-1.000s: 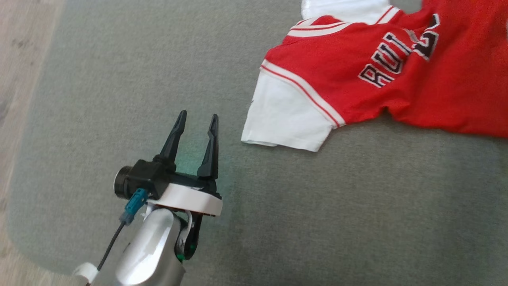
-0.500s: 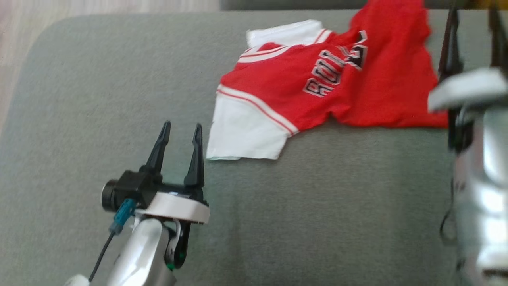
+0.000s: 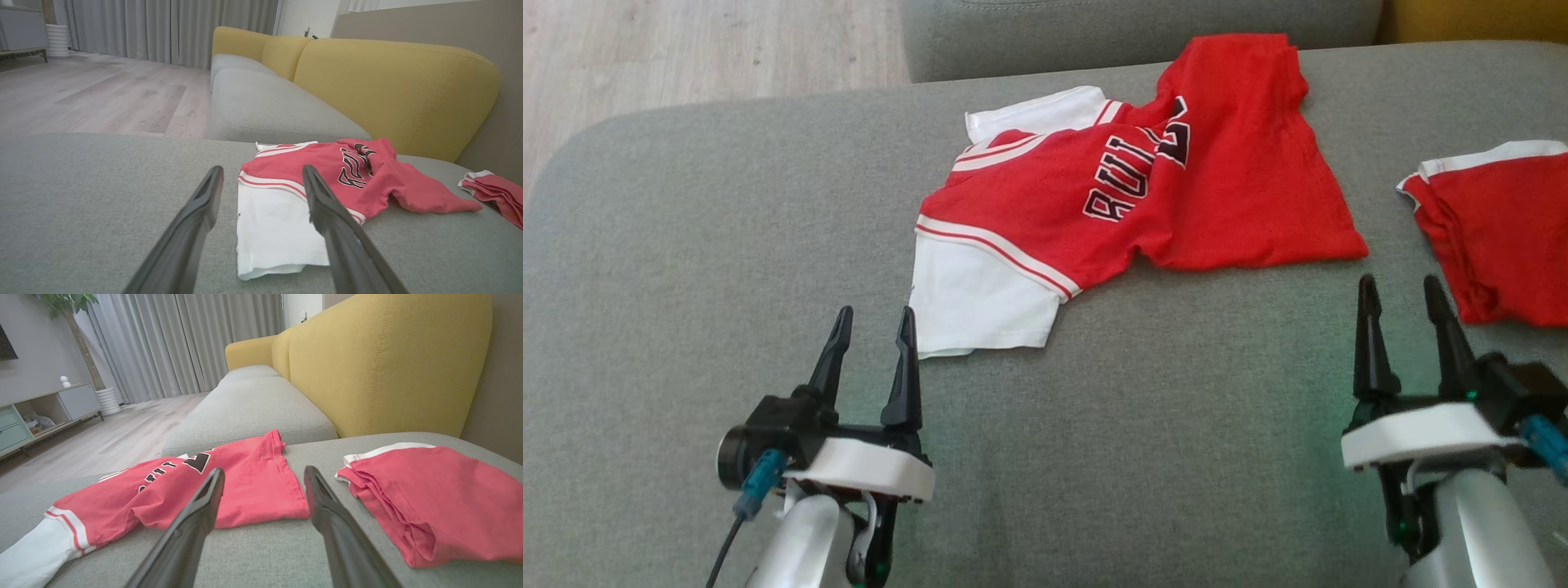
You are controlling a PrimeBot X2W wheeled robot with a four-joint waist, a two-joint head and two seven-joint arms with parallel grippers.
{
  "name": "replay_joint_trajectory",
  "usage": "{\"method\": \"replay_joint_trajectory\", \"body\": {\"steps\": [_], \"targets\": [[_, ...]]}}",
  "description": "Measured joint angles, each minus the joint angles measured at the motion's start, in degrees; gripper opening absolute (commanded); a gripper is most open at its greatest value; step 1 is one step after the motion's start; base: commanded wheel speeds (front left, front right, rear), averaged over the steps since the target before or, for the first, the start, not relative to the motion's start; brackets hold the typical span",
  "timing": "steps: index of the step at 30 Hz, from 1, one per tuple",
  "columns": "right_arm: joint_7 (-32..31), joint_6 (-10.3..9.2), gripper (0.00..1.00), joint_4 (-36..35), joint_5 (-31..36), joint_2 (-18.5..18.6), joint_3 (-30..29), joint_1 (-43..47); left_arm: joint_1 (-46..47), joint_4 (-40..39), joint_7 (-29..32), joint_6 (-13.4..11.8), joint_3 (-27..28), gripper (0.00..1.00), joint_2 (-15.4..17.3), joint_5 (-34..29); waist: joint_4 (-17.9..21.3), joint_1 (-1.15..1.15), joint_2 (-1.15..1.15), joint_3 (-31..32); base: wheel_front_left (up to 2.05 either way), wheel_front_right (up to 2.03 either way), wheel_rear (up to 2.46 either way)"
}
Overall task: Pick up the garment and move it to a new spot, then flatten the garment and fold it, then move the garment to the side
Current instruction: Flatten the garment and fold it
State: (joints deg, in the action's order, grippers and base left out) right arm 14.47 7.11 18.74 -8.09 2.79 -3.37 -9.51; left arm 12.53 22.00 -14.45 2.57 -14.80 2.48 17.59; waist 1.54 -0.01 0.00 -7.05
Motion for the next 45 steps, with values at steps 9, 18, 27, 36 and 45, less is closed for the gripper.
{"method": "replay_joint_trajectory", "body": {"steps": [9,18,27,36,45], "targets": [[0.00,0.00,1.00,-3.34,-0.51,-0.02,1.22,1.88,0.13,2.88,0.00,0.98,0.42,1.00,0.01,-1.05,1.14,0.01,0.00,-0.81,0.00,0.00,0.00],[0.00,0.00,1.00,-4.36,-1.02,-0.03,2.12,1.79,5.72,12.63,3.80,0.38,-0.23,1.00,0.13,-2.19,2.36,0.02,0.00,-3.91,0.00,0.00,0.00],[0.00,0.00,1.00,-4.48,-1.97,-0.04,2.99,0.57,11.34,20.67,7.98,-2.87,0.31,1.00,0.91,-2.19,4.50,0.02,0.00,-6.34,0.00,0.00,0.00],[0.00,0.00,1.00,-4.31,-2.10,-0.04,2.65,0.35,14.24,23.36,10.90,-2.47,-0.19,0.00,0.90,-2.18,5.06,0.02,0.00,-6.60,0.00,0.00,0.00],[0.00,0.00,1.00,4.09,-1.27,-0.04,0.81,-1.82,12.26,21.17,5.57,-1.04,-1.66,0.00,0.40,-0.42,3.13,0.02,0.00,-5.10,0.00,0.00,0.00]]}}
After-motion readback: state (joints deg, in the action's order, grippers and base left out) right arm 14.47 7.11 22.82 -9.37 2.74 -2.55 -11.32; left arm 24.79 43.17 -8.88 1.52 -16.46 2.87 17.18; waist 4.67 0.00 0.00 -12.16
